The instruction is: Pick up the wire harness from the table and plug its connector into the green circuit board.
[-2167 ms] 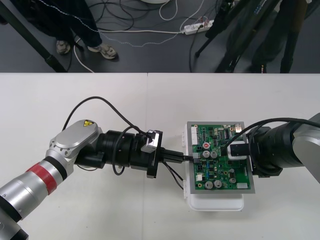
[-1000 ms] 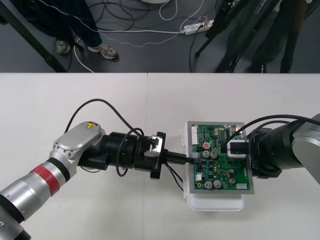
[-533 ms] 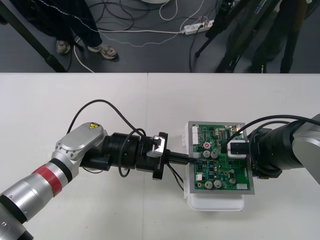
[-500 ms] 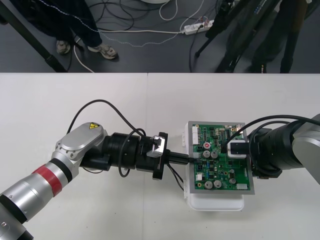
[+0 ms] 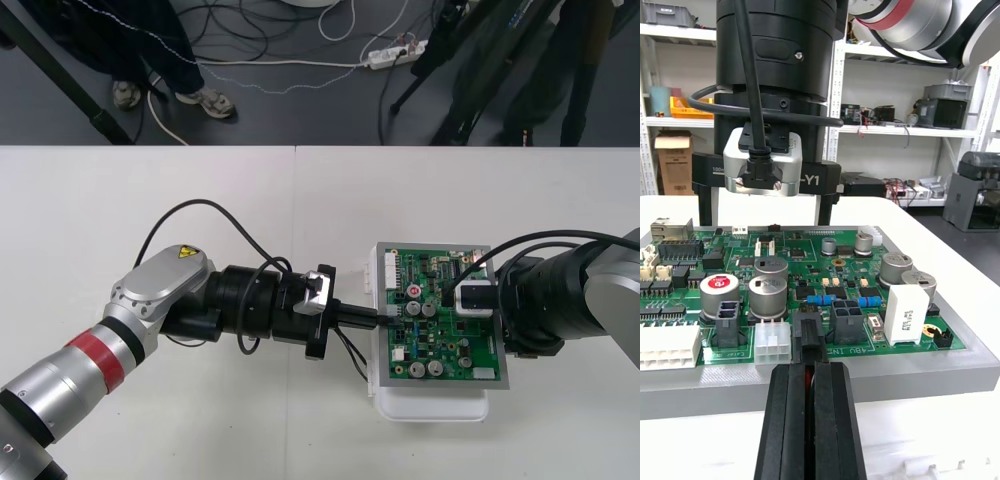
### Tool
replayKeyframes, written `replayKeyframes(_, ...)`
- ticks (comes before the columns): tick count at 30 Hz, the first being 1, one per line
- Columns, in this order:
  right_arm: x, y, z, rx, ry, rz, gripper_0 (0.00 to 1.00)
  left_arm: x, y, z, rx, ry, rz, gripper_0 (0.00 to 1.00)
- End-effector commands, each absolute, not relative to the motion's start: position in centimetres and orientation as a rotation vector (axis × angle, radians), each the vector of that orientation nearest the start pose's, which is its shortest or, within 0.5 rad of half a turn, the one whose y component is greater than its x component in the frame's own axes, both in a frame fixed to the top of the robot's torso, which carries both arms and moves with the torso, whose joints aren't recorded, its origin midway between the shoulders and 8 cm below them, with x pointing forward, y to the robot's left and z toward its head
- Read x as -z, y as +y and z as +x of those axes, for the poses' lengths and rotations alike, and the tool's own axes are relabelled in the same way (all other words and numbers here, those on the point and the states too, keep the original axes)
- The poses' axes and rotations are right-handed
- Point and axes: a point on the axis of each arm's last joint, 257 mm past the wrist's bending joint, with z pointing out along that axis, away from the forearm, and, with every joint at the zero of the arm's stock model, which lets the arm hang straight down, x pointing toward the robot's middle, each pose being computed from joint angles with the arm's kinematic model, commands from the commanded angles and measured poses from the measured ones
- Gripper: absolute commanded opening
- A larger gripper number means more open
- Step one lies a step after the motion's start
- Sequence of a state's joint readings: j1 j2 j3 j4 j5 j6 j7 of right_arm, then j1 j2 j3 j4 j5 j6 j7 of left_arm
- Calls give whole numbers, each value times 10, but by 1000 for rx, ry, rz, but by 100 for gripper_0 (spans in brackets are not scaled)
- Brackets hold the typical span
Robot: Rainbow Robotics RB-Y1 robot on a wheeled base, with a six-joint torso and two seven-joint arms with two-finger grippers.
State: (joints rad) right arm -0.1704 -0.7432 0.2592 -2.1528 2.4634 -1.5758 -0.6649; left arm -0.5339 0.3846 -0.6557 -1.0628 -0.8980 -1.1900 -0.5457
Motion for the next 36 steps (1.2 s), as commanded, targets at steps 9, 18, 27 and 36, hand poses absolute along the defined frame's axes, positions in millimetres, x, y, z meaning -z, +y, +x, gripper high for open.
replayKeyframes(9,271,-245,371,292,1963,-1970,100,231,-56,377,928,921,1473,44)
replayKeyframes(18,257,-283,361,288,1998,-2010,100,235,13,393,888,999,1464,44)
replayKeyframes(27,235,-301,350,194,2019,-1967,100,221,75,416,791,1043,1498,44)
replayKeyframes(36,183,-276,348,-6,1921,-1848,100,164,140,447,580,1070,1594,45)
